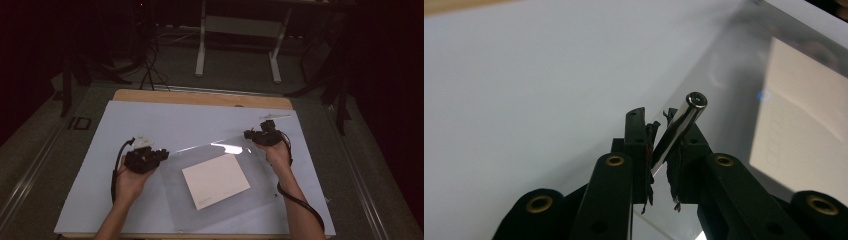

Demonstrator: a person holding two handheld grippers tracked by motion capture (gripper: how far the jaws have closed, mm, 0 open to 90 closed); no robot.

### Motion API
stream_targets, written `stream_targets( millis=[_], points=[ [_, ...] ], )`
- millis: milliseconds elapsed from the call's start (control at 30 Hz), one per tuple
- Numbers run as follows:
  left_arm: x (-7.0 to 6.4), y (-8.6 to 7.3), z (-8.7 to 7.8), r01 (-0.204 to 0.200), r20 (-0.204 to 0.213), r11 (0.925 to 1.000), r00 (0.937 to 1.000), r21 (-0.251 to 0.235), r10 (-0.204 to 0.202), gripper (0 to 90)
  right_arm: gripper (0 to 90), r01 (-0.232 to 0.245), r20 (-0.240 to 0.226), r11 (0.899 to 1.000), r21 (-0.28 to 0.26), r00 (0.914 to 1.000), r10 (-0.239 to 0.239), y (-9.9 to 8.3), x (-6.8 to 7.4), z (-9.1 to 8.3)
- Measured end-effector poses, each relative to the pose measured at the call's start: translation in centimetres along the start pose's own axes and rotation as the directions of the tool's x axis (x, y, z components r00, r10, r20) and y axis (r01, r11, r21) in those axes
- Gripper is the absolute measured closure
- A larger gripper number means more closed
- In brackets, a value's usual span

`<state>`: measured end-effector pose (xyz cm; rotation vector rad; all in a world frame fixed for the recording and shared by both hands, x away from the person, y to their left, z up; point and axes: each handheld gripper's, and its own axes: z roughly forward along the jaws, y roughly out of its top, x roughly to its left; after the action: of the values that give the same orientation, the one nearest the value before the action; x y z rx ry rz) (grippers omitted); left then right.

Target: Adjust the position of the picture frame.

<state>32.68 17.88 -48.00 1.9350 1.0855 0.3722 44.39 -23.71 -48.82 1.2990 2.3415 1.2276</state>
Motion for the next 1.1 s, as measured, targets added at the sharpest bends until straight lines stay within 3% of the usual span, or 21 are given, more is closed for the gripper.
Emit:
stream_targets(
  millis=[133,200,233,333,367,500,567,667,800,1100],
  points=[
    [3.1,2.3,1.6,0.040,-0.002,0.9987,0.9992,0.033,-0.039,80.4,82.7,-0.050,0.007,0.999,-0.001,0.9987,0.050,-0.6,0.2,0.0],
    [3.1,2.3,1.6,0.040,-0.002,0.9987,0.9992,0.033,-0.039,80.0,82.7,-0.064,0.012,0.998,-0.003,0.9979,0.064,-0.9,0.3,0.0],
    [5.4,3.1,3.4,0.113,0.010,0.9926,0.9935,0.045,-0.113,79.1,82.4,-0.085,0.013,0.996,-0.004,0.9963,0.085,-1.4,0.5,0.1],
    [6.2,3.0,4.4,0.142,0.001,0.9886,0.9898,0.051,-0.142,79.0,81.6,-0.093,0.001,0.996,-0.013,0.9957,0.093,-2.2,0.7,0.0],
    [6.6,2.6,5.5,0.164,-0.011,0.9838,0.9864,0.071,-0.164,79.0,81.4,-0.088,0.004,0.996,-0.012,0.9961,0.088,-2.4,0.8,0.1],
    [6.2,1.3,7.7,0.149,-0.071,0.9796,0.9875,0.135,-0.141,79.6,81.4,-0.062,0.054,0.998,0.009,0.9967,0.062,-3.4,0.6,0.9],
    [6.4,0.8,7.8,0.188,-0.052,0.9778,0.9816,0.093,-0.184,79.7,81.3,-0.065,0.054,0.998,0.015,0.9964,0.065,-4.0,0.4,1.4],
    [6.6,0.6,7.7,0.204,-0.028,0.9756,0.9790,0.082,-0.202,78.5,81.6,-0.060,0.059,0.998,0.008,0.9965,0.059,-4.1,0.5,1.3],
    [6.3,0.7,7.6,0.202,-0.047,0.9750,0.9789,0.092,-0.199,78.5,81.5,-0.057,0.053,0.998,0.005,0.9970,0.057,-4.1,0.4,1.3],
    [6.2,0.5,7.4,0.184,-0.049,0.9785,0.9825,0.093,-0.180,79.0,81.4,-0.051,0.050,0.999,0.007,0.9975,0.051,-4.1,0.5,1.4]
  ],
)
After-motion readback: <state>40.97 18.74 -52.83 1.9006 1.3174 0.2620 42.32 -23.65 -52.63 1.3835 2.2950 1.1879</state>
